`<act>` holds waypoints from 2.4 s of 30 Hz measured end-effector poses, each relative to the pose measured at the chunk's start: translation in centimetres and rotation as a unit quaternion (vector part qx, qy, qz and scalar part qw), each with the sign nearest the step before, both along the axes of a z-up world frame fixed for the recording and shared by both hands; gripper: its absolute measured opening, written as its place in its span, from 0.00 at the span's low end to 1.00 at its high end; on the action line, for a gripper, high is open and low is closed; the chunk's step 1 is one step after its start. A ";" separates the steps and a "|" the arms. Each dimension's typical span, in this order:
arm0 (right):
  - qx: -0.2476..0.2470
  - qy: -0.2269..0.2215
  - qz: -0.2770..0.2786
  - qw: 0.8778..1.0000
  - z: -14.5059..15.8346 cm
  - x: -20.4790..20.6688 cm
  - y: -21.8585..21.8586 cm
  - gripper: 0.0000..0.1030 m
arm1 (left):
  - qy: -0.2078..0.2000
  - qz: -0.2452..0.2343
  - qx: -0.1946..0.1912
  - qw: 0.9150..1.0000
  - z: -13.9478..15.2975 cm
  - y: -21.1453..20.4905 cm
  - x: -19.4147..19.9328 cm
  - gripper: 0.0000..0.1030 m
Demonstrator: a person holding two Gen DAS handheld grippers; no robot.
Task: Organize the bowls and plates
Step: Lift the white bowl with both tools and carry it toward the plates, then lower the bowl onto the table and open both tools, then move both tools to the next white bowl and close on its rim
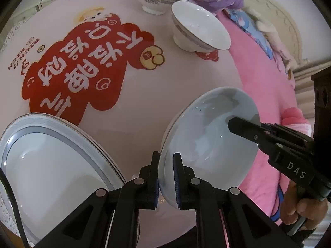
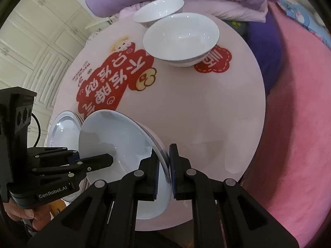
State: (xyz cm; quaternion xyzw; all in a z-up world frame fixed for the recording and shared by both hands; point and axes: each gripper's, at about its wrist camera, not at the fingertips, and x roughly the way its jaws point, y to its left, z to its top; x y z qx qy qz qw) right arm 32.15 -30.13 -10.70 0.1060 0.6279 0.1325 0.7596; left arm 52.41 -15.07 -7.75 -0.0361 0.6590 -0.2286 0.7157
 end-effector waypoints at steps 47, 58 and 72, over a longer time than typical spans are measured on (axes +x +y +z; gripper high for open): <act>0.073 -0.177 -0.104 0.976 7.1 3.5 -4.9 1.00 | -0.211 0.098 -0.022 0.972 9.3 5.9 2.7 0.97; 0.014 -0.153 -0.104 0.983 5.9 7.5 -7.0 0.98 | -0.189 0.115 -0.027 0.975 8.3 4.2 6.2 0.97; 0.009 -0.071 -0.091 0.993 0.1 13.0 -7.7 0.98 | -0.119 0.105 -0.007 0.987 2.5 -1.4 13.1 0.97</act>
